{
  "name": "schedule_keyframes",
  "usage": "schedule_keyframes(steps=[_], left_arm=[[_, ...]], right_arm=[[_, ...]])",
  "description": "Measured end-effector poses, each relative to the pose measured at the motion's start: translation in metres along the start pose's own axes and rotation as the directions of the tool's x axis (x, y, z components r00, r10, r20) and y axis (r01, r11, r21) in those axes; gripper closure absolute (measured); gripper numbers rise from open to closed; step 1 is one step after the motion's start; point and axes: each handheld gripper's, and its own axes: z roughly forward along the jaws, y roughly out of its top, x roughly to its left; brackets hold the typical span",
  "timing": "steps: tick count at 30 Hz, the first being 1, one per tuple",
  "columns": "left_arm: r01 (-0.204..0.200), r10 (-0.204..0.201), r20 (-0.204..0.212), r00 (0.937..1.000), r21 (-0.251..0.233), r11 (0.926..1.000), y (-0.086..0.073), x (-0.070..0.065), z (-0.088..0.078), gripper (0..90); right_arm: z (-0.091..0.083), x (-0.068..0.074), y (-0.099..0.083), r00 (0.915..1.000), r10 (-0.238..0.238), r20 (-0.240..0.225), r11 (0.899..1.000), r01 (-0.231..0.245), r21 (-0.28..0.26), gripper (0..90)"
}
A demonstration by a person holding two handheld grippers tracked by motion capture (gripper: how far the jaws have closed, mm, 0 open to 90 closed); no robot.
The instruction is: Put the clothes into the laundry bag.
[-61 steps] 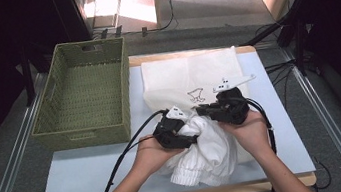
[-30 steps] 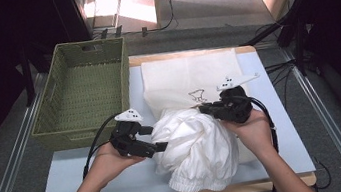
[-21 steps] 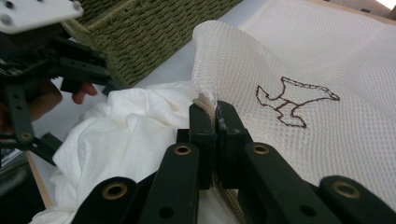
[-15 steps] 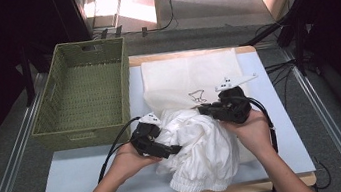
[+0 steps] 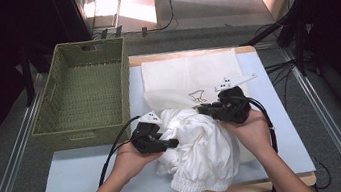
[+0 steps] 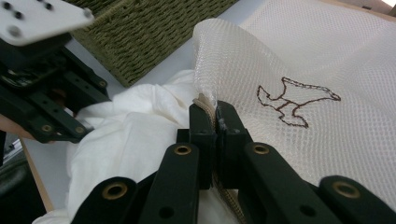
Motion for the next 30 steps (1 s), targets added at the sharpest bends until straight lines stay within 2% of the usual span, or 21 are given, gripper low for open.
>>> schedule_keyframes(steps=[5, 8, 10, 14, 19, 24, 30], left_arm=[[-0.06, 0.06, 0.001, 0.9982, -0.043, 0.9973, 0.012, -0.02, -0.012, 74.7], [-0.116, 0.116, -0.007, 0.9932, -0.042, 0.9923, 0.02, -0.034, -0.015, 74.8], [-0.144, 0.143, -0.019, 0.9895, -0.041, 0.9887, 0.026, -0.043, -0.013, 74.8], [-0.162, 0.162, -0.018, 0.9867, -0.033, 0.9862, 0.036, -0.049, 0.0, 74.7], [-0.122, 0.122, 0.001, 0.9925, -0.02, 0.9923, 0.042, -0.045, 0.017, 74.6], [-0.123, 0.123, -0.019, 0.9923, 0.011, 0.9924, 0.049, -0.044, 0.032, 74.3], [-0.09, 0.09, -0.028, 0.9956, -0.01, 0.9959, 0.051, -0.037, 0.042, 74.3]], right_arm=[[-0.002, 0.0, 0.001, 1.0, 0.002, 0.0, 1.0, -0.002, -0.012, 88.2], [-0.003, 0.001, 0.002, 1.0, 0.005, -0.005, 1.0, -0.005, -0.018, 88.2], [-0.004, 0.002, 0.003, 1.0, -0.001, -0.008, 1.0, 0.001, -0.024, 88.2], [-0.004, 0.003, 0.003, 1.0, -0.002, -0.007, 1.0, 0.001, -0.025, 88.3], [-0.005, 0.002, 0.003, 0.9999, 0.01, -0.008, 1.0, -0.01, -0.027, 88.3], [-0.005, 0.004, 0.003, 0.9999, 0.006, -0.014, 1.0, -0.006, -0.026, 88.3], [-0.012, 0.005, 0.006, 0.9998, 0.013, -0.014, 0.999, -0.014, -0.041, 88.3]])
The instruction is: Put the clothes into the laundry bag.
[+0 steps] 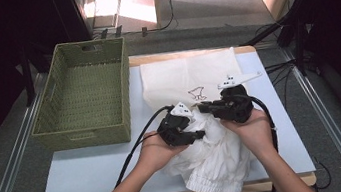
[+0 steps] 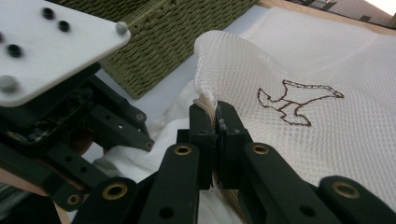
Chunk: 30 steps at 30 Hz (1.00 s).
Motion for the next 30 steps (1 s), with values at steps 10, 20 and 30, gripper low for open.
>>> schedule_keyframes(steps=[10, 20, 30], left_arm=[[0.123, -0.121, 0.04, 0.9918, -0.045, 0.9914, -0.004, 0.02, 0.006, 68.5], [0.055, -0.052, 0.087, 0.9949, -0.039, 0.9977, -0.006, 0.017, -0.024, 38.5], [0.04, -0.035, 0.08, 0.9962, -0.063, 0.9972, -0.022, 0.014, -0.065, 22.8]], right_arm=[[-0.001, -0.003, -0.003, 1.0, 0.001, -0.002, 1.0, -0.001, 0.005, 88.3], [0.004, -0.009, -0.007, 1.0, 0.0, 0.005, 1.0, 0.0, 0.021, 88.3], [0.003, -0.009, -0.007, 1.0, 0.005, 0.008, 1.0, -0.005, 0.027, 88.2]])
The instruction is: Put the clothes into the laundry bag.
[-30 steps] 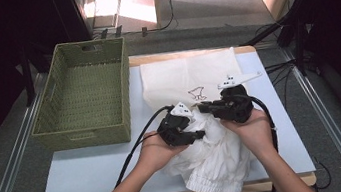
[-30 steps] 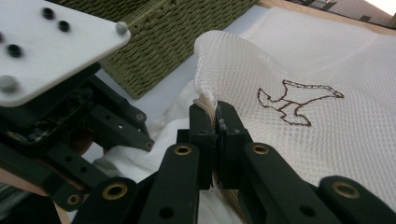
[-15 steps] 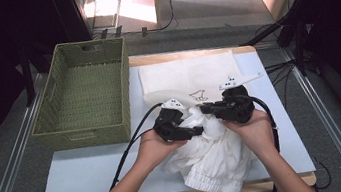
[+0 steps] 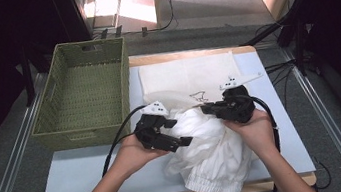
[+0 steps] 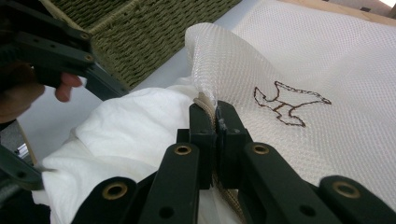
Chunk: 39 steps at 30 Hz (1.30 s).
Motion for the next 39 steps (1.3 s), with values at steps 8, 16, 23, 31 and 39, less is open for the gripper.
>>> schedule_keyframes(steps=[8, 16, 23, 31, 39], left_arm=[[0.032, -0.032, -0.006, 0.9995, -0.011, 0.9994, -0.03, 0.003, -0.021, 19.2], [0.065, -0.065, -0.007, 0.9979, 0.018, 0.9977, -0.048, 0.003, -0.008, 26.4], [0.067, -0.067, -0.002, 0.9978, 0.02, 0.9976, -0.048, 0.003, 0.0, 65.9], [0.046, -0.044, -0.085, 0.9954, 0.027, 0.9986, -0.041, -0.006, 0.007, 87.5], [0.017, -0.018, -0.082, 0.9964, -0.009, 0.9998, -0.022, -0.012, 0.023, 87.9]], right_arm=[[0.0, 0.0, 0.0, 1.0, 0.0, 0.0, 1.0, 0.0, 0.002, 88.2], [0.001, 0.0, 0.0, 1.0, -0.008, 0.0, 1.0, 0.008, 0.003, 88.2], [0.0, 0.0, 0.0, 1.0, -0.008, -0.001, 1.0, 0.008, 0.003, 88.2], [0.001, 0.001, 0.0, 1.0, -0.007, 0.0, 1.0, 0.007, 0.007, 88.3], [0.001, 0.005, 0.001, 0.9999, -0.014, -0.001, 1.0, 0.014, 0.012, 88.3]])
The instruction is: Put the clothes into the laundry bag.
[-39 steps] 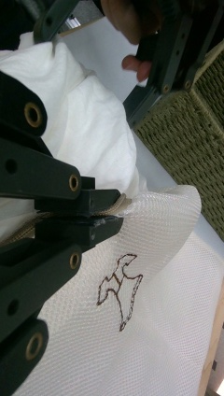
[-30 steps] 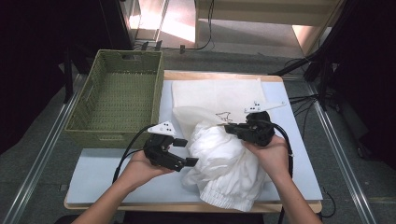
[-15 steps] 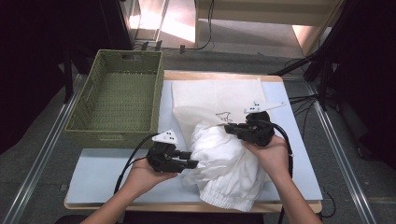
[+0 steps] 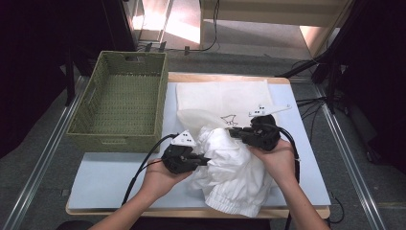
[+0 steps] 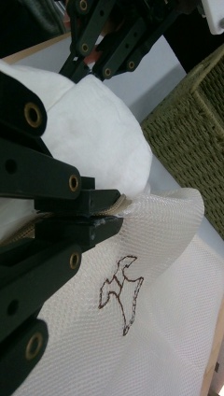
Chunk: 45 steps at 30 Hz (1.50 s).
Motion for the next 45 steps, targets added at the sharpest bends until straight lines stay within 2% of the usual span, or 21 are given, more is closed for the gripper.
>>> schedule_keyframes(steps=[3, 5, 8, 13, 15, 18, 23, 26, 28, 30, 32, 33, 35, 38, 40, 42, 45], left_arm=[[0.012, -0.012, 0.003, 0.9999, -0.016, 0.9998, 0.007, 0.001, 0.008, 88.1], [-0.005, 0.005, -0.006, 1.0, -0.015, 0.9999, 0.014, -0.002, 0.01, 88.1], [-0.009, 0.009, -0.003, 1.0, -0.025, 0.9997, 0.024, -0.005, 0.014, 88.1], [-0.029, 0.029, -0.012, 0.9995, -0.011, 0.9995, 0.033, -0.007, 0.03, 88.1], [-0.036, 0.036, -0.026, 0.999, -0.003, 0.9994, 0.036, -0.009, 0.035, 88.1], [-0.07, 0.07, -0.054, 0.9961, 0.002, 0.9976, 0.039, -0.013, 0.043, 88.1], [-0.042, 0.041, -0.051, 0.9979, -0.005, 0.9991, 0.038, -0.006, 0.052, 88.1], [-0.007, 0.007, -0.052, 0.9986, -0.009, 0.9999, 0.038, 0.001, 0.056, 88.0], [0.032, -0.034, -0.05, 0.9982, -0.044, 0.9985, 0.039, 0.007, 0.055, 87.9], [0.064, -0.068, -0.044, 0.9967, -0.088, 0.994, 0.041, 0.01, 0.053, 87.8], [0.071, -0.073, -0.034, 0.9967, -0.071, 0.995, 0.041, 0.013, 0.055, 87.6], [0.073, -0.073, -0.019, 0.9971, -0.034, 0.9968, 0.04, 0.016, 0.056, 87.2], [0.055, -0.055, 0.0, 0.9985, -0.026, 0.9982, 0.037, 0.018, 0.054, 87.2], [0.06, -0.059, 0.037, 0.9976, -0.029, 0.9978, 0.037, 0.019, 0.044, 86.6], [0.031, -0.03, 0.042, 0.9987, -0.014, 0.9994, 0.037, 0.017, 0.036, 84.3], [-0.006, 0.006, 0.052, 0.9986, 0.007, 1.0, 0.036, 0.014, 0.024, 78.6], [-0.021, 0.02, 0.06, 0.998, 0.004, 0.9998, 0.034, 0.011, 0.008, 70.4]], right_arm=[[0.0, 0.002, 0.0, 1.0, -0.002, -0.003, 1.0, 0.002, 0.004, 88.3], [0.0, 0.003, 0.0, 1.0, -0.005, -0.004, 1.0, 0.005, 0.003, 88.3], [-0.001, 0.004, 0.001, 1.0, 0.001, -0.01, 1.0, -0.001, 0.0, 88.4], [-0.004, 0.005, 0.003, 1.0, 0.0, -0.007, 1.0, 0.0, -0.009, 88.4], [-0.006, 0.007, 0.004, 1.0, -0.002, -0.009, 1.0, 0.002, -0.011, 88.4], [-0.007, 0.01, 0.005, 0.9999, -0.005, -0.013, 1.0, 0.005, -0.018, 88.4], [-0.016, 0.012, 0.009, 0.9999, 0.001, -0.014, 0.999, -0.002, -0.039, 88.4], [-0.021, 0.01, 0.01, 0.9994, 0.02, -0.028, 0.998, -0.021, -0.053, 88.4], [-0.02, 0.009, 0.009, 0.9997, 0.013, -0.02, 0.999, -0.014, -0.049, 88.4], [-0.015, 0.007, 0.006, 0.9999, 0.007, -0.014, 0.999, -0.007, -0.038, 88.4], [-0.007, 0.004, 0.001, 0.9996, 0.011, -0.027, 1.0, -0.012, -0.028, 88.6], [-0.005, 0.004, 0.0, 0.9995, 0.013, -0.029, 1.0, -0.014, -0.023, 88.6], [-0.001, 0.001, -0.002, 0.9992, 0.017, -0.035, 1.0, -0.017, -0.008, 88.6], [-0.001, 0.001, -0.002, 0.9996, 0.008, -0.027, 1.0, -0.008, -0.018, 88.7], [-0.001, 0.0, -0.002, 0.9996, 0.01, -0.026, 1.0, -0.011, -0.018, 88.7], [-0.002, -0.001, -0.003, 0.9996, 0.015, -0.024, 1.0, -0.015, -0.015, 88.8], [-0.002, -0.001, -0.003, 0.9997, 0.014, -0.022, 1.0, -0.015, -0.015, 88.7]])
